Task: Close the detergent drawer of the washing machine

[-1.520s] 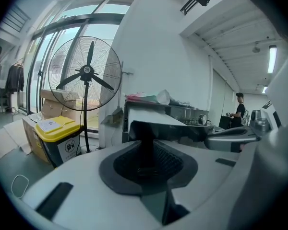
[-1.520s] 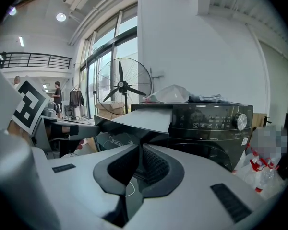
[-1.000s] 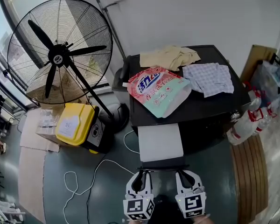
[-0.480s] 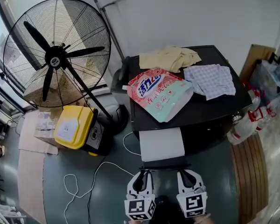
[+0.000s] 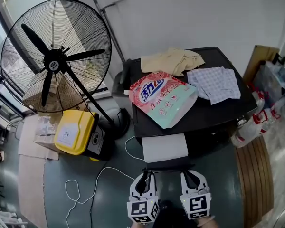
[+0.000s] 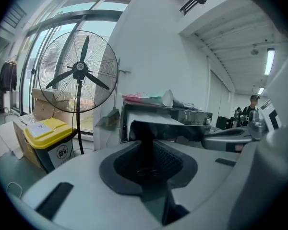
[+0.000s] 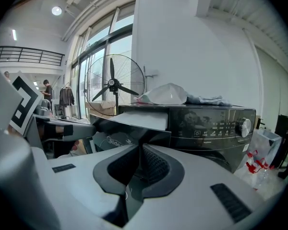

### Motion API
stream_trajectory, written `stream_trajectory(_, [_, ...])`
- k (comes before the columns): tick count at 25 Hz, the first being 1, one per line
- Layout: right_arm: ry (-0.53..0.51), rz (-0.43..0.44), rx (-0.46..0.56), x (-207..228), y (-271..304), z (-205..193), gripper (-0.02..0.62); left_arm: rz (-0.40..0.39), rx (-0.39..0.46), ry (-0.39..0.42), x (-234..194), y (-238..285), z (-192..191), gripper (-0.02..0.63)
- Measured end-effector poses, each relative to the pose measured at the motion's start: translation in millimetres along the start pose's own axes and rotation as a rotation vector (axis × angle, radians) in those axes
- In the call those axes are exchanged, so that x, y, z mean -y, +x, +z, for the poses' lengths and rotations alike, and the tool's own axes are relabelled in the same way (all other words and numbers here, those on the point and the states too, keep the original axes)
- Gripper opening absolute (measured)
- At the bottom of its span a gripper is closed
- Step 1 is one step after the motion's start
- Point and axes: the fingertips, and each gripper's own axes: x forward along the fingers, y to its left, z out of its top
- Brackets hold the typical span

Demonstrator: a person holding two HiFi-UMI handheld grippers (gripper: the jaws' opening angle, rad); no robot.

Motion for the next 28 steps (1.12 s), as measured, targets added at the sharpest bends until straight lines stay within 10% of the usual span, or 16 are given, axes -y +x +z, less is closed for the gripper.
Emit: stream_trajectory(28, [0.016, -0.044, 0.055, 21, 45, 36, 0.052, -0.048, 0.025, 0.012, -13, 48, 30, 0.095])
